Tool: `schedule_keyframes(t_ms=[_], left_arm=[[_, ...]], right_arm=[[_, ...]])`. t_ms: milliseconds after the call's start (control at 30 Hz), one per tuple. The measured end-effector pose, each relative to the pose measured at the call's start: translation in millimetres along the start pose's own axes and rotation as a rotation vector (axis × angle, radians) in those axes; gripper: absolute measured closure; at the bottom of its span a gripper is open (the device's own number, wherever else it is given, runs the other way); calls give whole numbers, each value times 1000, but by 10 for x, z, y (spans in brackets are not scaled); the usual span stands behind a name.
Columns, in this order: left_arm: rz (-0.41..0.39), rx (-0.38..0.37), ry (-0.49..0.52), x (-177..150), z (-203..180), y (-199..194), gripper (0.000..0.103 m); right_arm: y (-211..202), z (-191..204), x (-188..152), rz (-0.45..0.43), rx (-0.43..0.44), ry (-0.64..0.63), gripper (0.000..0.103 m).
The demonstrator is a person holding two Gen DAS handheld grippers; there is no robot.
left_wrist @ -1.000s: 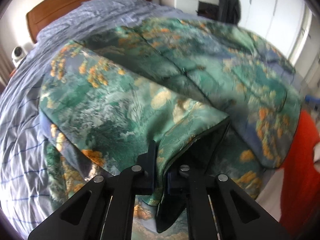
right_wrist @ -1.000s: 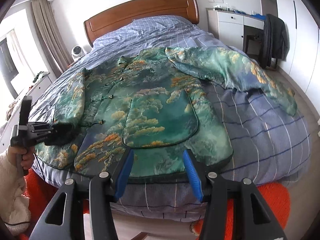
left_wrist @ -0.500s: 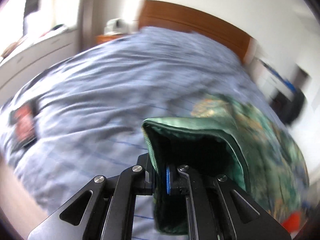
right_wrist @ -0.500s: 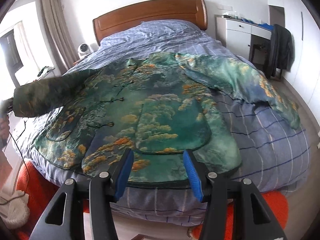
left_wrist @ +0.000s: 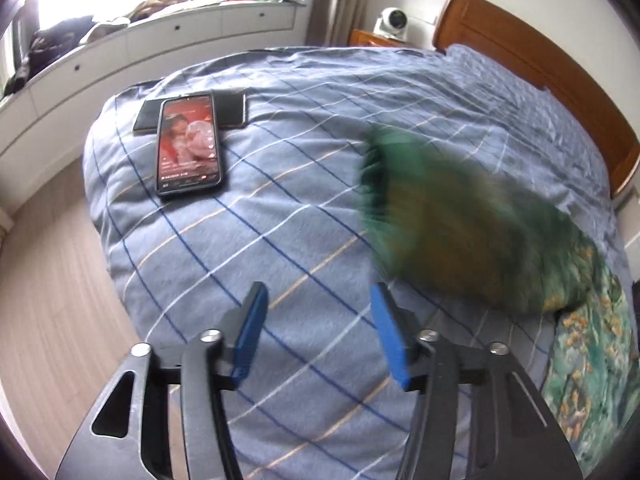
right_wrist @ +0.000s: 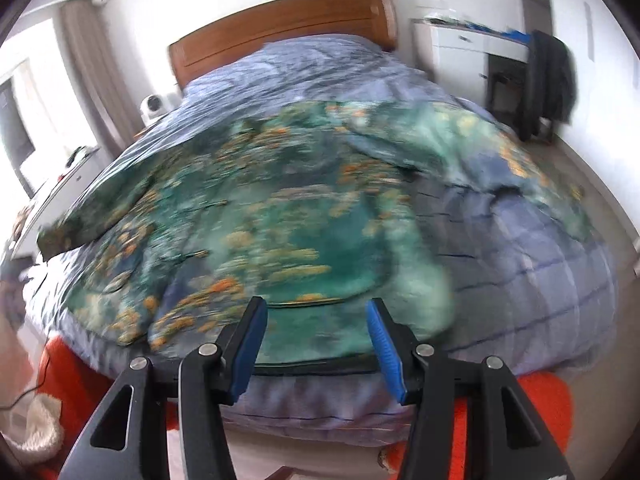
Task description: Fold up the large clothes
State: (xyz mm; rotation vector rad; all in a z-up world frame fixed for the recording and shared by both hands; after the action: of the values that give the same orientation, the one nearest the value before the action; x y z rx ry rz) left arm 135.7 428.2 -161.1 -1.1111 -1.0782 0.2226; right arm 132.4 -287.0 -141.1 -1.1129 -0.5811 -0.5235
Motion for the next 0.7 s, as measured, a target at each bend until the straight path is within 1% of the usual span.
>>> schedule_keyframes(t_ms=[33,67,100,167,233,300,333,400,467,533,567,600,633,700], left_arm=[[-14,-2,16,-24,-14,-67,39],[-28,-5,30,-56,-38,-126,35],[-44,-17,45,-101,-78,-208,31],[-58,-47,65,-143,-184,-320,28],[-59,-89,86,-218,-331,-469,27],[-60,-139,106,-307,-498,-607,26],[-61,-155,113,-334,-564,-661,26],[-70,-203,145,-458,-802,-842,25],[-72,-241,175,-563,-1009,-973,24],[-59,-284,201,-666,-1193,-1055,24],[-52,-301,214,-722,-1282,-1085,24],[-48,-310,227,-777,-1353,-1107,23],[-46,-311,241,-825,-1402,-1121,23],[-41,-294,284,-950,-1530,-1109,23]], right_arm=[[-66,-171,26,-11,-27,32,50],[-118,-290,44,-21,-44,57,49],[-211,-478,71,-41,-68,98,45],[-410,-848,115,-92,-112,191,39],[-655,-1289,139,-168,-141,315,38],[-783,-1620,150,-214,-149,407,37],[-808,-1797,168,-232,-134,452,36],[-759,-2046,218,-250,-64,517,36],[-646,-2386,283,-298,17,626,36],[-511,-2666,300,-331,49,727,36],[-405,-2821,295,-342,83,793,36],[-283,-2955,280,-346,124,866,36],[-170,-3087,261,-370,168,949,36],[-113,-3237,281,-446,220,1048,35]])
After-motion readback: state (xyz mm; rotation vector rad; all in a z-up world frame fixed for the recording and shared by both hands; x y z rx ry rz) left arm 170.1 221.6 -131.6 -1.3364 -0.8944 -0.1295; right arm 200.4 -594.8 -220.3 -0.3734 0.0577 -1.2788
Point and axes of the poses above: each gripper's, at about its wrist camera, not at the fingertips, and y roughly the way its jaws point, z to its left, x to its top, the point moved 5 cm from there along y, roughly the way its jaws point, and after that the axes turned 14 degrees about x, right-handed, at the moved point
